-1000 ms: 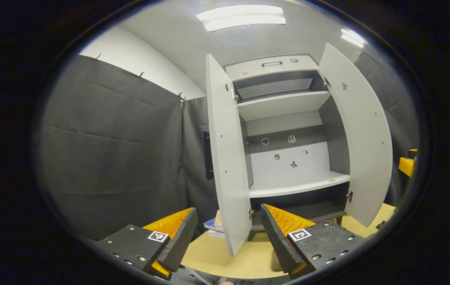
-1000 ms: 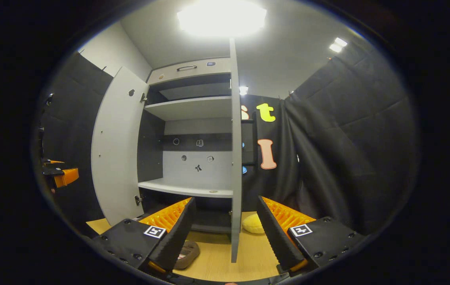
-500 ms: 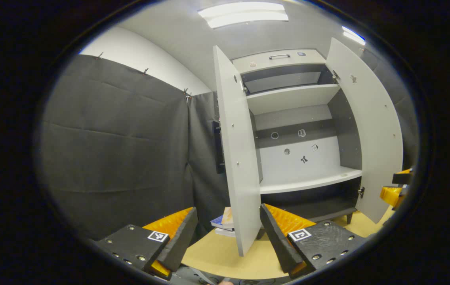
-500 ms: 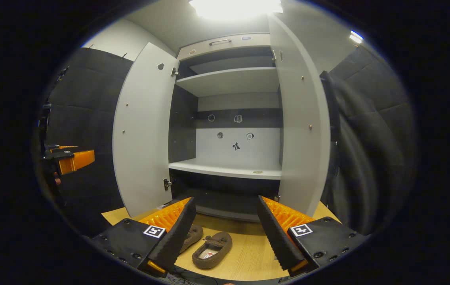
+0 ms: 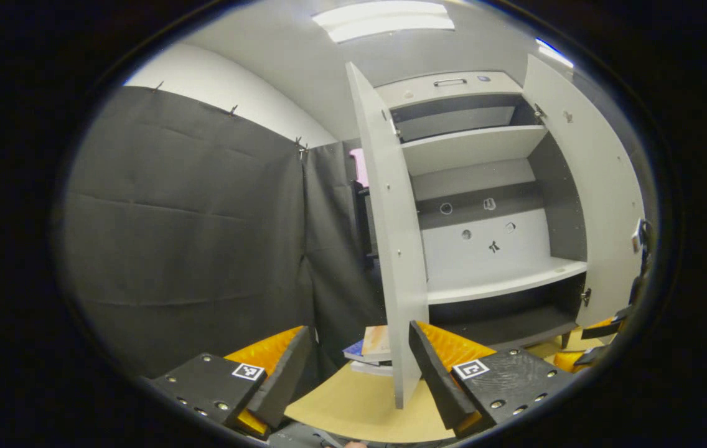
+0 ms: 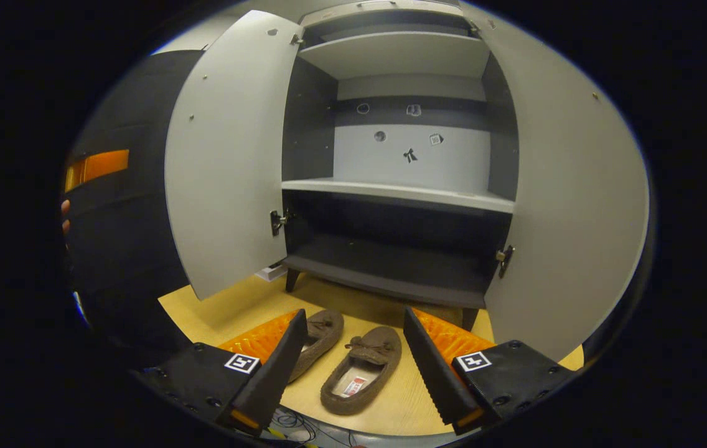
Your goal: Grab one shoe with the right hand and put it into the shoe cabinet, grab the other shoe with the left hand and put it into the shoe cabinet; then close the right door with the right hand and the left door with the left hand.
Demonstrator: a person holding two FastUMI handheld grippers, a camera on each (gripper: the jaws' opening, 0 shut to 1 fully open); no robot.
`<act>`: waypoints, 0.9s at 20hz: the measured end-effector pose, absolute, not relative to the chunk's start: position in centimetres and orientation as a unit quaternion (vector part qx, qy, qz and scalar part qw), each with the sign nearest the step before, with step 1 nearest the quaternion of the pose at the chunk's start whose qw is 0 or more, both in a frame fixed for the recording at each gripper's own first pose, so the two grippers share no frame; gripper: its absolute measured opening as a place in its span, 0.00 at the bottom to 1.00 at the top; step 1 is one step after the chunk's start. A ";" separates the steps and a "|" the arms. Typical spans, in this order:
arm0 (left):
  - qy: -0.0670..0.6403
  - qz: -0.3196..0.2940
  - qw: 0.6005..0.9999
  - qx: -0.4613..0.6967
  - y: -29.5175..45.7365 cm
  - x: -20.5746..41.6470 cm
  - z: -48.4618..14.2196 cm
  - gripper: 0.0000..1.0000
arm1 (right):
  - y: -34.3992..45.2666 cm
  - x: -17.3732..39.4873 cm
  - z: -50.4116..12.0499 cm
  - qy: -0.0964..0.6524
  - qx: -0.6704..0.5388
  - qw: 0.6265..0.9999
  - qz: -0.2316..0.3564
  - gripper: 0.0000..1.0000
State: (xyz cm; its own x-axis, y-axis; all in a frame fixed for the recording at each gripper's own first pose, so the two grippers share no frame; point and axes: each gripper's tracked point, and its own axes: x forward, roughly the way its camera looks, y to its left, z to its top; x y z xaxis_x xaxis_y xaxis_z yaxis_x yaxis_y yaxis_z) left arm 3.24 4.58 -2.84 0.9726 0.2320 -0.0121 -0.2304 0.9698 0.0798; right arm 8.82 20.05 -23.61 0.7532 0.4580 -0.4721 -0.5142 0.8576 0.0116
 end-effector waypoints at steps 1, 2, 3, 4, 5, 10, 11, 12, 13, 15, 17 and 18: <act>0.012 0.122 0.992 0.040 5.0 3.3 -2.9 1.00 | 20.5 8.8 -24.7 0.249 -0.061 0.930 0.264 0.99; 0.014 0.129 0.991 0.041 5.6 3.1 -3.2 0.94 | 20.9 8.9 -25.8 0.261 -0.062 0.925 0.267 0.99; 0.018 0.136 0.990 0.043 6.1 3.0 -3.5 0.94 | 21.3 8.8 -26.9 0.276 -0.061 0.920 0.270 0.99; 0.021 0.143 0.989 0.044 6.4 3.0 -3.8 0.94 | 21.7 8.7 -28.0 0.291 -0.057 0.915 0.273 0.99; 0.024 0.149 0.988 0.044 6.9 2.9 -4.0 0.94 | 22.0 8.5 -29.2 0.307 -0.052 0.909 0.276 0.99; 0.031 0.182 0.982 0.045 9.0 1.4 -4.3 0.94 | 22.8 7.9 -34.1 0.376 -0.053 0.883 0.278 0.99; 0.032 0.188 0.981 0.047 9.3 1.2 -4.2 0.94 | 23.0 7.7 -35.0 0.387 -0.054 0.877 0.281 0.99; 0.033 0.193 0.979 0.049 9.5 1.0 -4.2 1.00 | 23.2 7.7 -35.9 0.396 -0.054 0.872 0.282 0.99; 0.034 0.198 0.978 0.050 9.7 0.8 -4.1 0.97 | 23.3 7.7 -36.5 0.406 -0.054 0.868 0.281 0.97; 0.034 0.203 0.977 0.053 9.9 0.3 -4.1 0.94 | 23.3 8.3 -38.1 0.421 -0.058 0.863 0.271 0.95; 0.033 0.207 0.976 0.058 10.0 0.0 -4.0 0.94 | 23.3 8.9 -39.6 0.437 -0.060 0.860 0.258 0.84; 0.035 0.208 0.976 0.060 10.0 -0.1 -4.2 1.00 | 23.2 9.1 -40.2 0.447 -0.061 0.857 0.251 0.88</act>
